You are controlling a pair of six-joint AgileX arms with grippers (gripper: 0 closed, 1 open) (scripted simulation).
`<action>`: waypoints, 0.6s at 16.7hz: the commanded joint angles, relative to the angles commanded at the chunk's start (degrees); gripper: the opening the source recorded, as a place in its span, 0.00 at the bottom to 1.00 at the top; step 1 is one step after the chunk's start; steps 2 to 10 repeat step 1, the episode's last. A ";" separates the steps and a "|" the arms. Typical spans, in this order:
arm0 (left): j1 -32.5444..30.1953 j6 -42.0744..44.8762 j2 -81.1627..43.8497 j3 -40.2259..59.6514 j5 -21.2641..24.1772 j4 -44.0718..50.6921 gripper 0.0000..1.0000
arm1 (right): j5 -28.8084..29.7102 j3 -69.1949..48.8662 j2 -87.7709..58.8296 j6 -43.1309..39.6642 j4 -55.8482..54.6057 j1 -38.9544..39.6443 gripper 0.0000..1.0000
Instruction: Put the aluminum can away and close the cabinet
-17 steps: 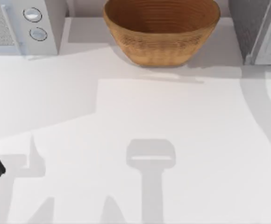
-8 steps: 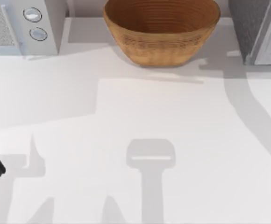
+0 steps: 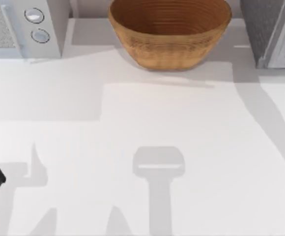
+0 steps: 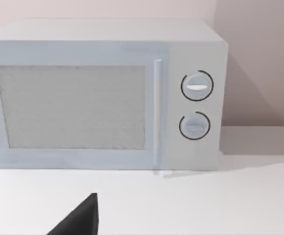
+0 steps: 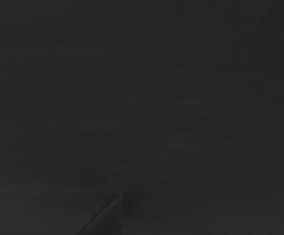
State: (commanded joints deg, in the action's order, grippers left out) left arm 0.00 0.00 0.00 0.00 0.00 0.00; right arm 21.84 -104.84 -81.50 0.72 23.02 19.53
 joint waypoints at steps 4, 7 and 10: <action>0.00 0.00 0.00 0.00 0.00 0.00 1.00 | -0.18 -0.24 -0.33 0.00 -0.10 -0.19 1.00; 0.00 0.00 0.00 0.00 0.00 0.00 1.00 | -0.18 -0.24 -0.33 0.00 -0.10 -0.19 1.00; 0.00 0.00 0.00 0.00 0.00 0.00 1.00 | -0.18 -0.24 -0.33 0.00 -0.10 -0.19 1.00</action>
